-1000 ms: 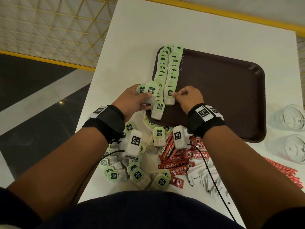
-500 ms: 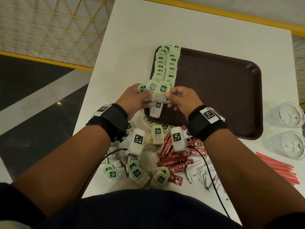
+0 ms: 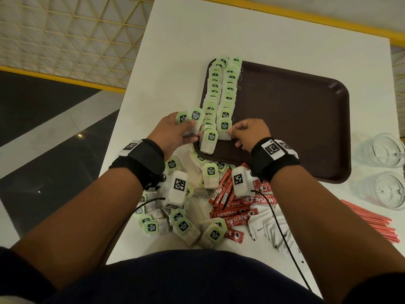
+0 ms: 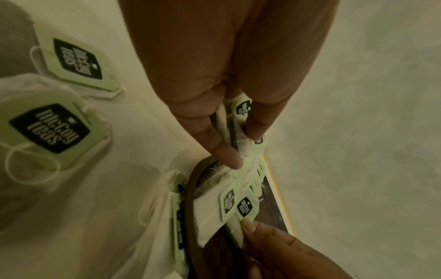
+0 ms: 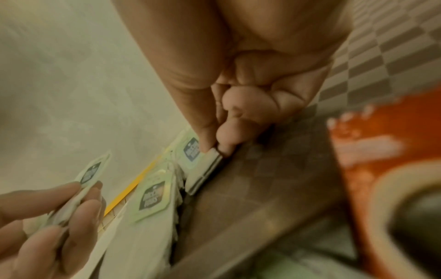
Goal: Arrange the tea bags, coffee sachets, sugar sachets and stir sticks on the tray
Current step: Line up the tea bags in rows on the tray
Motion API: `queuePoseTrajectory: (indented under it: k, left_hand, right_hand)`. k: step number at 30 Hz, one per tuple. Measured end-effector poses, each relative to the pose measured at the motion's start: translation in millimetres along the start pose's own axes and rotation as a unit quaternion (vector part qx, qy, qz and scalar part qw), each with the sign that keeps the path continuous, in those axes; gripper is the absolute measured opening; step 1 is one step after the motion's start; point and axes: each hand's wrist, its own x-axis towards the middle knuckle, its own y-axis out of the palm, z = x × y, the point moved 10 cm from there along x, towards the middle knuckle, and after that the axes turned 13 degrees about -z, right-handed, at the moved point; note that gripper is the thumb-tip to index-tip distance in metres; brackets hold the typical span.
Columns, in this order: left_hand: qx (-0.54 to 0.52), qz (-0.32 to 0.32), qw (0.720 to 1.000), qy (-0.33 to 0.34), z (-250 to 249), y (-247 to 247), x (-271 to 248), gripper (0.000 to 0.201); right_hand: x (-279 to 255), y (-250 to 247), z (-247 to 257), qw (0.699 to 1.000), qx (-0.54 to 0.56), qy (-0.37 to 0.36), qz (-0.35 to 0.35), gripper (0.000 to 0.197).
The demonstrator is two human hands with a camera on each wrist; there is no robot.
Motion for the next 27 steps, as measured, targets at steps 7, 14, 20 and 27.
queuePoseTrajectory:
  k: [7, 14, 20, 27]
  left_hand:
    - [-0.010, 0.000, 1.000, -0.008, 4, -3, -1, 0.029]
    - [-0.009, -0.005, 1.000, -0.011, 6, -4, -3, 0.029]
    - [-0.032, 0.015, 0.999, -0.033, 6, 3, -7, 0.023]
    - [-0.001, 0.048, 0.999, 0.011, -2, 16, -11, 0.018]
  right_hand:
    - [6, 1, 3, 1.000, -0.002, 0.012, -0.019, 0.015]
    - [7, 2, 9, 1.000, -0.014, 0.011, -0.007, 0.009]
    - [10, -1, 7, 0.999, -0.042, 0.015, -0.030, 0.019]
    - [-1, -9, 27, 0.999, 0.030, -0.022, -0.023, 0.028]
